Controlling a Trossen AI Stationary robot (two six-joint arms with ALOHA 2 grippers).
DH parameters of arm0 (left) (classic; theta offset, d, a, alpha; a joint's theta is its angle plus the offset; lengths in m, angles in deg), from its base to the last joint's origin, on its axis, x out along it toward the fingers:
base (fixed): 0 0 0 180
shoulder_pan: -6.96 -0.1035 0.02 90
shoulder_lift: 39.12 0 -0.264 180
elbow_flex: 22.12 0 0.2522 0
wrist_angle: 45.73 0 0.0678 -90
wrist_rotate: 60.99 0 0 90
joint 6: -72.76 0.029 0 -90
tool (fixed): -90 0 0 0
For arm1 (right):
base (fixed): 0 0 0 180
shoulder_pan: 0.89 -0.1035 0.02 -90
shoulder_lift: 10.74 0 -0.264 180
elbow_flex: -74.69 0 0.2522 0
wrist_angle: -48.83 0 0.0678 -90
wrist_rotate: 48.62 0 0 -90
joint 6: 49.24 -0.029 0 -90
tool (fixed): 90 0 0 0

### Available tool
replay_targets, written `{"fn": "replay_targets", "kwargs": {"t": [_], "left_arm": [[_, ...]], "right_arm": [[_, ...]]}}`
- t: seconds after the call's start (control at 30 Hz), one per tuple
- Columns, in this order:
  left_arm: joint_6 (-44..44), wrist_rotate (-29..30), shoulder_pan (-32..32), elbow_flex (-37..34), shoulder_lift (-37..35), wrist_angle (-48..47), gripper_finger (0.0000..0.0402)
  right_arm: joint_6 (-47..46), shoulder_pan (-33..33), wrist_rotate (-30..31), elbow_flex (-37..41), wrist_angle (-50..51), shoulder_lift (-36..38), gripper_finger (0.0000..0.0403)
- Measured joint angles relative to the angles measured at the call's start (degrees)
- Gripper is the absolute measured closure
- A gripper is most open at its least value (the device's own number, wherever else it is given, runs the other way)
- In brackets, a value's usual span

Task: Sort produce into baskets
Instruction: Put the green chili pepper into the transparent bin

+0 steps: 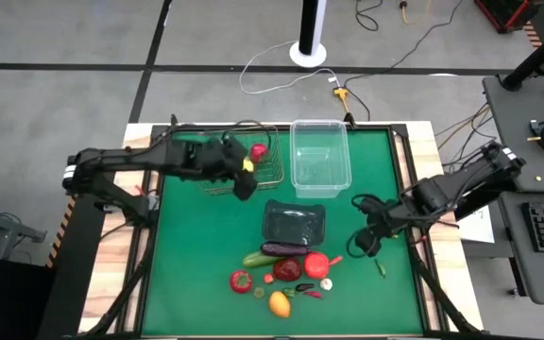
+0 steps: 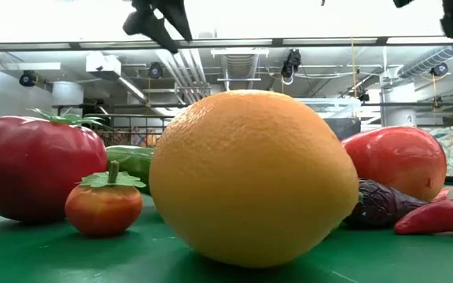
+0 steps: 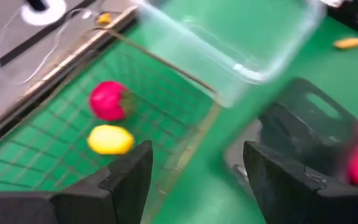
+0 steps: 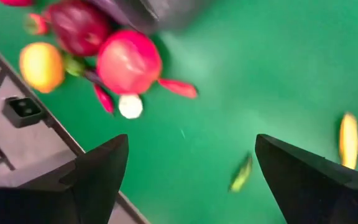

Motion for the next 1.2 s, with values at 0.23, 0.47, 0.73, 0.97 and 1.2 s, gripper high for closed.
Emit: {"fn": "replay_targets", "kwargs": {"t": [0.23, 0.47, 0.73, 0.97, 1.2], "left_arm": [[-1.8, 0.0, 8.5, -0.9, -0.8, -0.5, 0.0168], [-4.3, 5.5, 12.1, -0.9, -0.6, -0.7, 0.0173], [-3.8, 6.1, 12.1, -0.9, -0.6, -2.3, 0.0195], [-3.7, 7.8, 12.1, -0.9, -0.6, -2.6, 0.0204], [-4.6, 9.1, 12.1, -0.9, -0.6, -2.6, 0.0205]], "right_arm": [[-16.3, -6.7, -6.3, 8.9, -2.7, 0.0, 0.0067], [-24.9, -11.1, -8.2, 20.2, -14.7, 0.0, 0.0088], [-28.8, -12.3, -9.3, 29.7, -23.5, 0.0, 0.0106], [-26.0, -12.4, -9.0, 32.3, -23.5, -0.1, 0.0127], [-23.8, -12.7, -9.0, 35.6, -31.0, -0.1, 0.0167]]}}
